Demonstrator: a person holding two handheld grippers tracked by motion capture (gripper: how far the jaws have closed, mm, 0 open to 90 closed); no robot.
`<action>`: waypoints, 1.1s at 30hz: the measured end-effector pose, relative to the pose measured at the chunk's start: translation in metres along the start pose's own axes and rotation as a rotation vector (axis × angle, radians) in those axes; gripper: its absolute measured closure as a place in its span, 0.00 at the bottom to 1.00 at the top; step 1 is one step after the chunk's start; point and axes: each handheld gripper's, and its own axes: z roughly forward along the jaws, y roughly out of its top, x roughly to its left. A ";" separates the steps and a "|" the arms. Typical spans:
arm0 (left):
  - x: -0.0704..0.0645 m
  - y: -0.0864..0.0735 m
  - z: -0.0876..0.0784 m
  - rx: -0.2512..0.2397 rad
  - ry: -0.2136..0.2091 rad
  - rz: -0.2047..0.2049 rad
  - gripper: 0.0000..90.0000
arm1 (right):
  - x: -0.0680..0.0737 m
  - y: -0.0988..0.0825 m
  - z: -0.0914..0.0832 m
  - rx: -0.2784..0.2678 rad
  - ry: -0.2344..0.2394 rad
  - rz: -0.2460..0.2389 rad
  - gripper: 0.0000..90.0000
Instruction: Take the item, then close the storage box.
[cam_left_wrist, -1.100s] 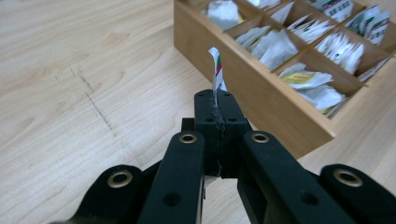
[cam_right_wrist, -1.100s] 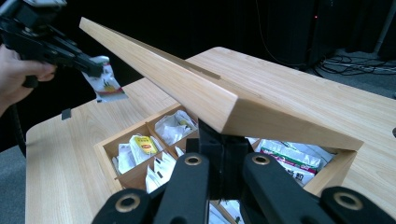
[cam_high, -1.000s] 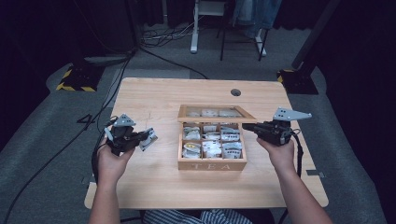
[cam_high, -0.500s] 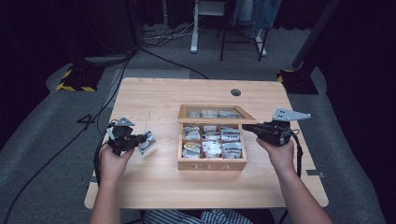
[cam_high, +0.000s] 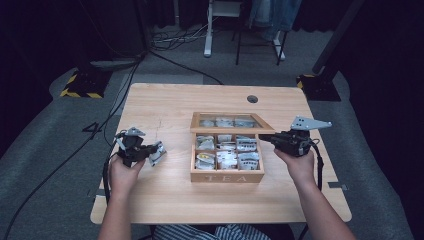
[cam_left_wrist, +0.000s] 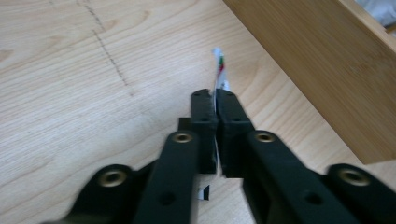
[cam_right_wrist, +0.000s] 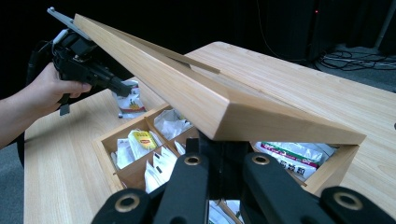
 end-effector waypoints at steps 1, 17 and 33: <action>0.001 0.001 -0.001 -0.002 0.009 -0.005 0.87 | 0.000 0.000 0.000 0.000 -0.001 0.000 1.00; -0.019 0.016 -0.033 -0.084 0.061 0.021 0.60 | -0.001 0.001 0.000 -0.003 0.004 -0.002 1.00; -0.082 -0.002 -0.063 -0.143 -0.075 0.182 0.59 | 0.001 0.000 0.000 0.006 -0.003 0.000 1.00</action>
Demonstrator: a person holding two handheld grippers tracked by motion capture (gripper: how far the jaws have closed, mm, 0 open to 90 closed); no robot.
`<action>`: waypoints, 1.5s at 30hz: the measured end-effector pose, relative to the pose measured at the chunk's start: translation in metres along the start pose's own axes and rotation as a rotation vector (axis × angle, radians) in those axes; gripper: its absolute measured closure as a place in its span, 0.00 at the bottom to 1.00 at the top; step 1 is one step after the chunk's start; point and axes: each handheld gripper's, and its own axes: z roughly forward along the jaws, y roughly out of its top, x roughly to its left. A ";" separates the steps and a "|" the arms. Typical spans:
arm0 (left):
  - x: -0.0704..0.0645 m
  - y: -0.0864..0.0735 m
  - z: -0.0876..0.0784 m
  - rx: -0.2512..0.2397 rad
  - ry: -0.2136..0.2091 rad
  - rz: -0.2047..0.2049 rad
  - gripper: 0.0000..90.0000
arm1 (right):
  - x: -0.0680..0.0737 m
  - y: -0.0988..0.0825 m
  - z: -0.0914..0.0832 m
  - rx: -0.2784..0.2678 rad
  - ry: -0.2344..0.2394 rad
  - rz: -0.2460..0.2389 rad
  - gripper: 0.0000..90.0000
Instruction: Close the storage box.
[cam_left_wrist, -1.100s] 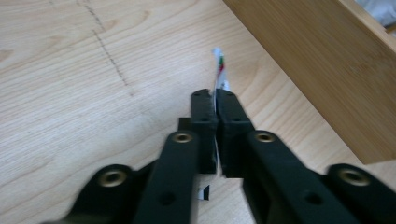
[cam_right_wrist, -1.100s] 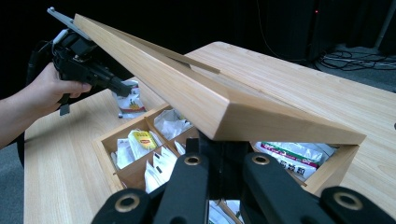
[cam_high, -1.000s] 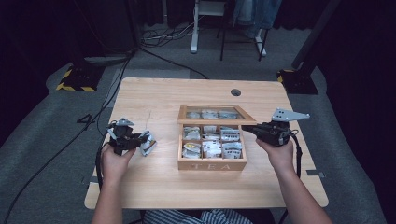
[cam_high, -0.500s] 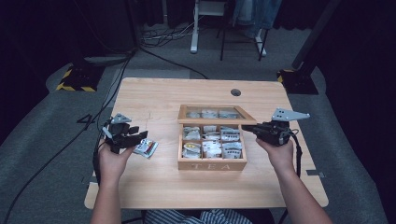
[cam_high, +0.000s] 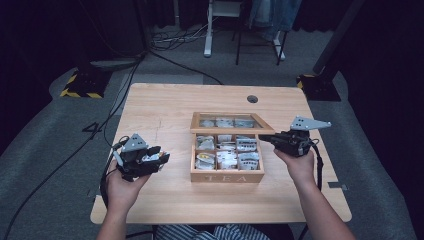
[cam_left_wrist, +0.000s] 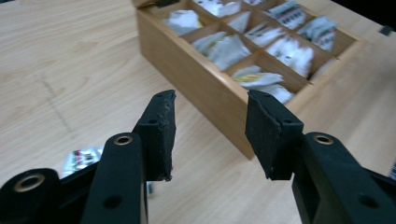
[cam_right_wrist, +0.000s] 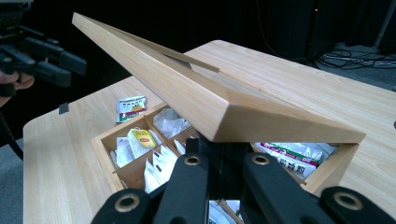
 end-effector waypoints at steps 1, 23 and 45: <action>-0.004 -0.005 0.002 -0.004 -0.020 -0.003 0.59 | 0.000 0.000 0.000 0.000 0.001 0.000 1.00; -0.024 -0.058 0.058 0.156 -0.050 0.140 0.59 | 0.005 -0.004 -0.010 0.111 0.034 -0.023 1.00; -0.012 -0.072 0.076 0.251 -0.018 0.105 0.50 | 0.008 -0.006 -0.004 0.349 0.074 -0.061 1.00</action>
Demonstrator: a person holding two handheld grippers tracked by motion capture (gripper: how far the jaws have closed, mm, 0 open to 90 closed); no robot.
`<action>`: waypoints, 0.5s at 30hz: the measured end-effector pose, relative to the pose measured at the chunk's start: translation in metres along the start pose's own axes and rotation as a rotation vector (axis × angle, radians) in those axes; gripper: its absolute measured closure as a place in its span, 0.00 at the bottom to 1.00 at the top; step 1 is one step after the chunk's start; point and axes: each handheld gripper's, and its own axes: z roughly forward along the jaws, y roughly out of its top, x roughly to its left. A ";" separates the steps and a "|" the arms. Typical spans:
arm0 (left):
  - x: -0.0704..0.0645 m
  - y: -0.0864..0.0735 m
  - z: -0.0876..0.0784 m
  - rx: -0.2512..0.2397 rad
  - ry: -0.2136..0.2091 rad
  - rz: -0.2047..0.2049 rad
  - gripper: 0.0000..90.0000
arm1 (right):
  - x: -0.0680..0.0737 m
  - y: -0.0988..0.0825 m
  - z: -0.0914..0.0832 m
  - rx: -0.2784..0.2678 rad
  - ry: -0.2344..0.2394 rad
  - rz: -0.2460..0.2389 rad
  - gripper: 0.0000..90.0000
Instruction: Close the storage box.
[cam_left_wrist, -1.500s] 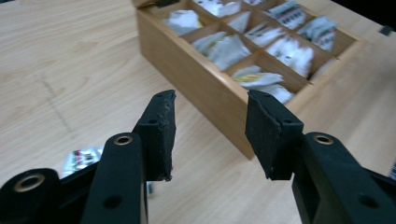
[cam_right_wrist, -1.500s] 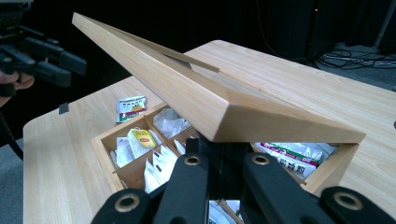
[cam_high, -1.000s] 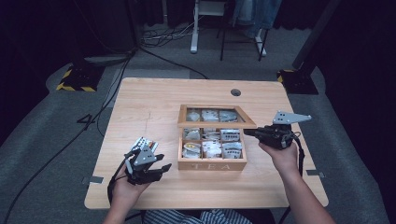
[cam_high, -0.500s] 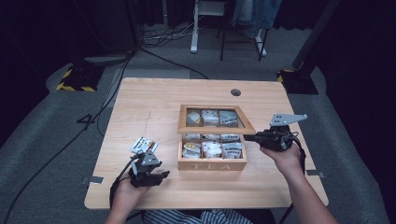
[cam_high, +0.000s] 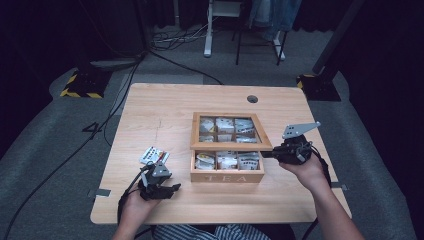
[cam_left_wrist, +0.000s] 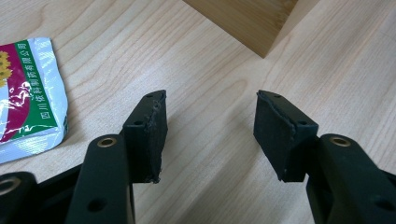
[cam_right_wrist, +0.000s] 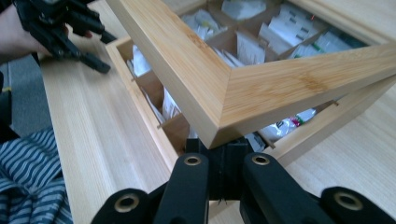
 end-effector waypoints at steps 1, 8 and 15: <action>0.000 0.000 0.000 0.001 0.008 0.005 0.50 | 0.001 0.000 0.000 0.014 -0.001 -0.003 1.00; 0.000 0.001 0.003 -0.010 0.004 0.002 0.48 | 0.005 -0.002 0.005 0.105 0.002 -0.013 1.00; 0.001 0.003 0.004 -0.010 -0.004 0.004 0.48 | 0.008 -0.005 0.011 0.192 0.023 -0.017 1.00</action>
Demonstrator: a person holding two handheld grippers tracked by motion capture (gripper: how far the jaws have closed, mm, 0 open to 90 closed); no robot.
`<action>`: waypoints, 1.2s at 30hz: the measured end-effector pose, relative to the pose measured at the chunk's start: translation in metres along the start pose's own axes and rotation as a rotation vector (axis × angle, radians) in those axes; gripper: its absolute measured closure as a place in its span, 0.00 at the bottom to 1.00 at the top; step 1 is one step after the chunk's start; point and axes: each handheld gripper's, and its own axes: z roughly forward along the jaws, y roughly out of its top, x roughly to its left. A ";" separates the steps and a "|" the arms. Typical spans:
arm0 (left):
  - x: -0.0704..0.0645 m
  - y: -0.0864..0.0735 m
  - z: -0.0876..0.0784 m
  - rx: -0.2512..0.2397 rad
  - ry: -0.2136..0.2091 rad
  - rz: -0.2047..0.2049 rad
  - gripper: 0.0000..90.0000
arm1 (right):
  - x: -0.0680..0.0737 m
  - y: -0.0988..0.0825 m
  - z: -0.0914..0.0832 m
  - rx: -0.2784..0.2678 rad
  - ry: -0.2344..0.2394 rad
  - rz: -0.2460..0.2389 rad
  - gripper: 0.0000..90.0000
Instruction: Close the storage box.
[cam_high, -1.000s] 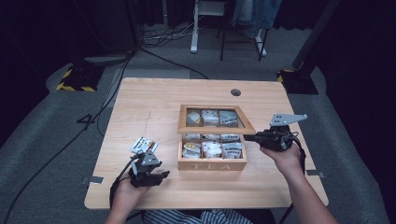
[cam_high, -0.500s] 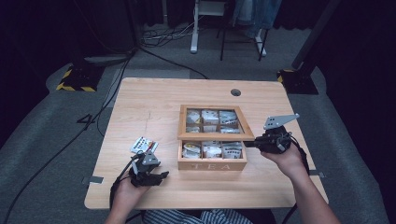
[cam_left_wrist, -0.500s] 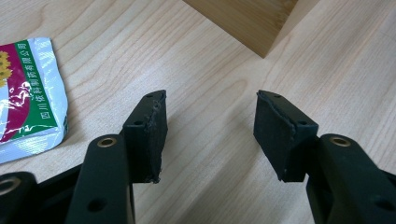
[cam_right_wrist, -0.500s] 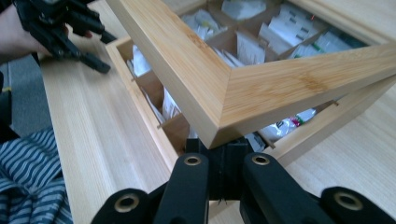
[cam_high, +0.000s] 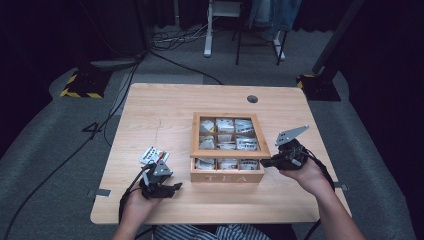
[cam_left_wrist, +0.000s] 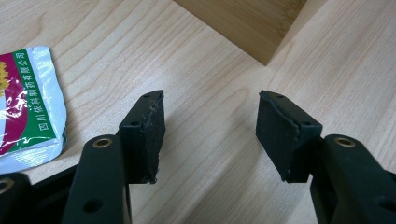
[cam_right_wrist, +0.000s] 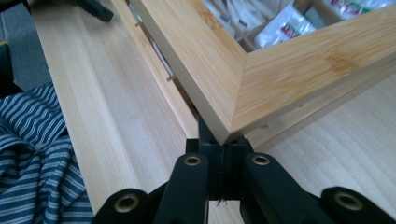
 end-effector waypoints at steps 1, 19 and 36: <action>0.000 0.000 0.000 0.000 0.000 0.000 0.48 | 0.000 0.000 0.001 0.012 0.001 0.001 1.00; 0.000 -0.001 0.000 -0.007 0.000 0.008 0.46 | 0.001 -0.002 0.011 0.136 0.026 0.005 1.00; 0.001 0.000 0.001 -0.014 -0.003 0.007 0.46 | -0.001 -0.008 0.016 0.239 0.030 -0.001 1.00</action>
